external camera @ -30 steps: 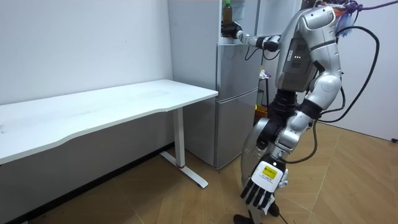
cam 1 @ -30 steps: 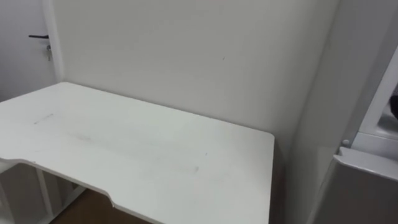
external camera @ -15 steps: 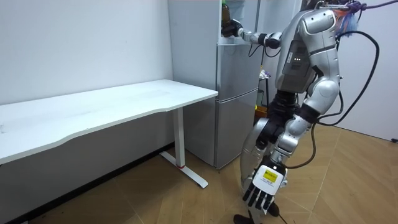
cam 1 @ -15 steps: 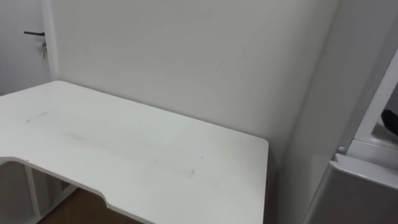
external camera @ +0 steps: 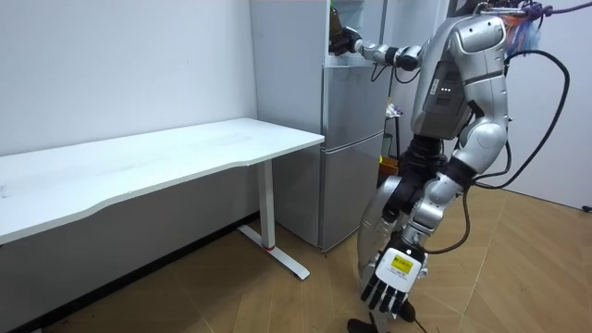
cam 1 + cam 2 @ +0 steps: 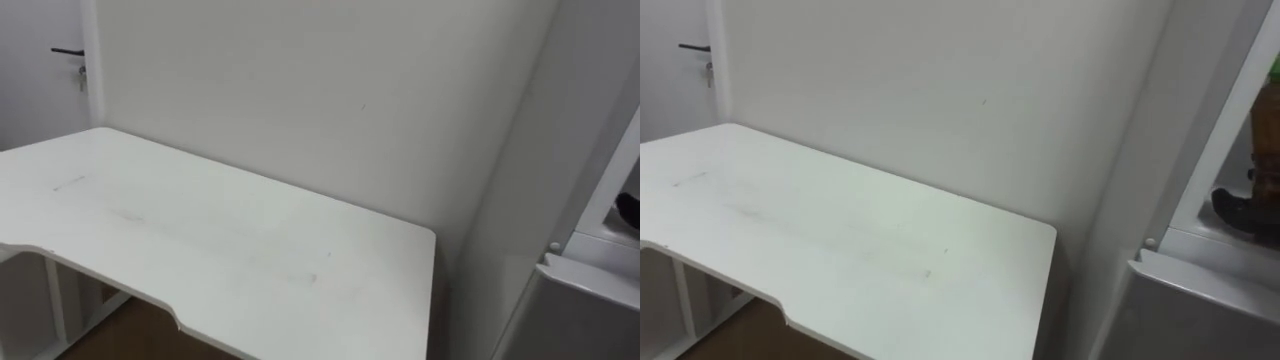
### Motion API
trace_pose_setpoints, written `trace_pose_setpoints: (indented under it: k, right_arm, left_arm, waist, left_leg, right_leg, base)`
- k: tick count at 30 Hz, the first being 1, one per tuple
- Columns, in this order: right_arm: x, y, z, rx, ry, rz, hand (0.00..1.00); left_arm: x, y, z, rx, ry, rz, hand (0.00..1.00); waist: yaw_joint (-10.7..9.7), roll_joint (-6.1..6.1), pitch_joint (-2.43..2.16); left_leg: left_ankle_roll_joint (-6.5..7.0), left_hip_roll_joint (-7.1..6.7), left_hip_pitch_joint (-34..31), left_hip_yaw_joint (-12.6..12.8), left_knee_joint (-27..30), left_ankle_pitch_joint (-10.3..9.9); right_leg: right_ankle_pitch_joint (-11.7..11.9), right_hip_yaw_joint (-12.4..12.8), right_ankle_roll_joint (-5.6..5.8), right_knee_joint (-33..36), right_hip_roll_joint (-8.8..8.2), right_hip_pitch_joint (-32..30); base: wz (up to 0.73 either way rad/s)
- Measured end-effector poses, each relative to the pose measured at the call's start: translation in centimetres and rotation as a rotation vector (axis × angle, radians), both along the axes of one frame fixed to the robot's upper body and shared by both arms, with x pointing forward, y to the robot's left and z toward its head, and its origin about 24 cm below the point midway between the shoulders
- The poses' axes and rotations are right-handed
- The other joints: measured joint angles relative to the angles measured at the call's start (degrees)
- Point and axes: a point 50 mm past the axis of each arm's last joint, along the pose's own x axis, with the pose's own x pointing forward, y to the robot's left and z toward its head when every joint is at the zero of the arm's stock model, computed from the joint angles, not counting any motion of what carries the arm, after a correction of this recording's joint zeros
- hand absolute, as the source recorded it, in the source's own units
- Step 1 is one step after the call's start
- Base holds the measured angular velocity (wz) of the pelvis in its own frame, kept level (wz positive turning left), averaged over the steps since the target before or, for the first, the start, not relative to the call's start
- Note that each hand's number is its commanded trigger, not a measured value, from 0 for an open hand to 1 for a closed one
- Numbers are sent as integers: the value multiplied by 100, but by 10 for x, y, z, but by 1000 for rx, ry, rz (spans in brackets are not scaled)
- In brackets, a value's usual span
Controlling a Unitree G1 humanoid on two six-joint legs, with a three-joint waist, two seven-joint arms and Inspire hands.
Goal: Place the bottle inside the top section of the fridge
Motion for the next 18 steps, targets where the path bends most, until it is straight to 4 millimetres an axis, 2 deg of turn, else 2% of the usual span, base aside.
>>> trace_pose_setpoints:
  k: [1,2,18]
  right_arm:
    - [0,0,0,-4,2,-1,73]
    - [0,0,0,-9,4,-3,100]
    - [-4,-5,-2,-15,27,-23,100]
  left_arm:
    - [0,0,0,0,0,0,0]
    - [0,0,0,0,1,1,0]
    - [1,1,1,5,-2,-3,0]
  waist:
    - [0,0,0]
    - [0,0,0]
    - [21,4,-2]
  left_leg:
    - [0,0,0,-2,1,0]
    - [0,0,0,-2,2,0]
    - [-6,8,-9,-3,44,-15]
  right_leg:
    - [0,-1,0,0,0,1]
    - [0,-3,0,0,0,2]
    - [1,-7,4,1,4,10]
  base:
    - [0]
    - [0]
    - [0]
